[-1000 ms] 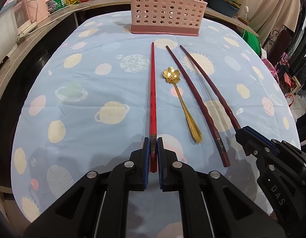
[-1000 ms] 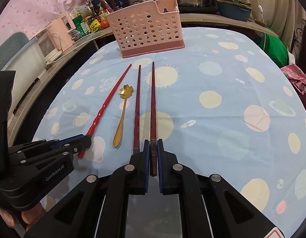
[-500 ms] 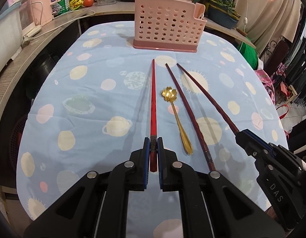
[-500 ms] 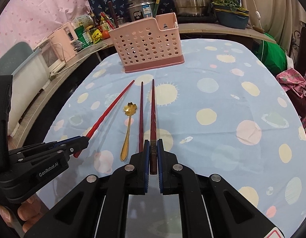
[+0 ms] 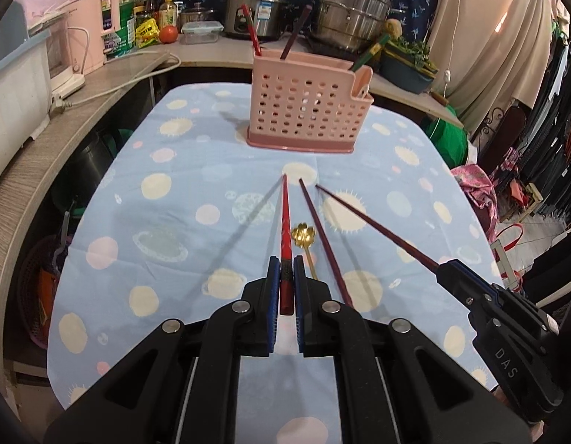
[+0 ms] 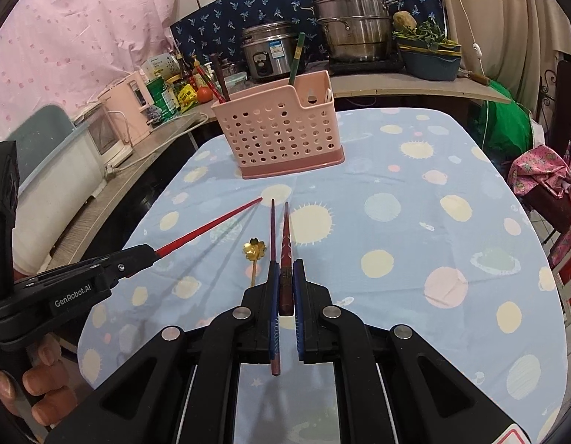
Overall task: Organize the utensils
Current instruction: 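Lift both chopsticks, lower them into the pink holder and open both tools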
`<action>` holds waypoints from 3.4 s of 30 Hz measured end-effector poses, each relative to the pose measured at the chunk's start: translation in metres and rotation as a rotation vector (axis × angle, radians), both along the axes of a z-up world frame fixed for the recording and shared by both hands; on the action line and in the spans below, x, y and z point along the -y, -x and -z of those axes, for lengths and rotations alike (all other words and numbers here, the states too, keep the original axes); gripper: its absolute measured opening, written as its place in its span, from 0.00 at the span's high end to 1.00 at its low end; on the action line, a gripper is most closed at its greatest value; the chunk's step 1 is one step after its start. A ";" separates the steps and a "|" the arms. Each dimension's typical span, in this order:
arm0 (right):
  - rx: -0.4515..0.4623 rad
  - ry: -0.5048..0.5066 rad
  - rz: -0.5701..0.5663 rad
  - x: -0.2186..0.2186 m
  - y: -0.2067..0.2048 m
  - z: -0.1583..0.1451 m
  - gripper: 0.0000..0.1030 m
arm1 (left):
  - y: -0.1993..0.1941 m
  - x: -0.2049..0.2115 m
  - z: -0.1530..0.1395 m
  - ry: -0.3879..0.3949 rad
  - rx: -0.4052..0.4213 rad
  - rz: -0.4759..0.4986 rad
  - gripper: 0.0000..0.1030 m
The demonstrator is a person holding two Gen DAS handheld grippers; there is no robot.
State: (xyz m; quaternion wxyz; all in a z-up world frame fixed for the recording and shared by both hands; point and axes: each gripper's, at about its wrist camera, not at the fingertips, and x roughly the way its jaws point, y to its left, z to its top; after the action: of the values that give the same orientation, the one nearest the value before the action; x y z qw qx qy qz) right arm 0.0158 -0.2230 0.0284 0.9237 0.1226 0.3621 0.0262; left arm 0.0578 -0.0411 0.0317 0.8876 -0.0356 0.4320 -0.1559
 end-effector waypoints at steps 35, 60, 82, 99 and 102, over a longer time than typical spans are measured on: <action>0.198 -0.046 0.072 0.041 -0.059 -0.100 0.93 | -0.066 0.013 -0.118 0.047 0.257 -0.026 0.93; 0.435 -0.057 0.128 0.046 -0.169 -0.202 0.93 | -0.154 0.032 -0.245 0.106 0.537 -0.098 0.93; 0.321 -0.043 0.134 0.047 -0.220 -0.157 0.93 | -0.196 0.019 -0.260 0.088 0.601 -0.134 0.93; 0.255 -0.026 0.116 0.036 -0.232 -0.127 0.93 | -0.242 0.026 -0.191 0.093 0.476 -0.146 0.93; 0.245 -0.022 0.112 0.034 -0.233 -0.123 0.93 | -0.246 0.029 -0.178 0.089 0.444 -0.133 0.93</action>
State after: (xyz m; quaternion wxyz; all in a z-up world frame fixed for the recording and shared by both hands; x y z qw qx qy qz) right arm 0.2485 -0.2570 0.1518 0.9596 0.1488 0.2386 -0.0065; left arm 0.3038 -0.0706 0.2096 0.9667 -0.0680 0.2158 -0.1199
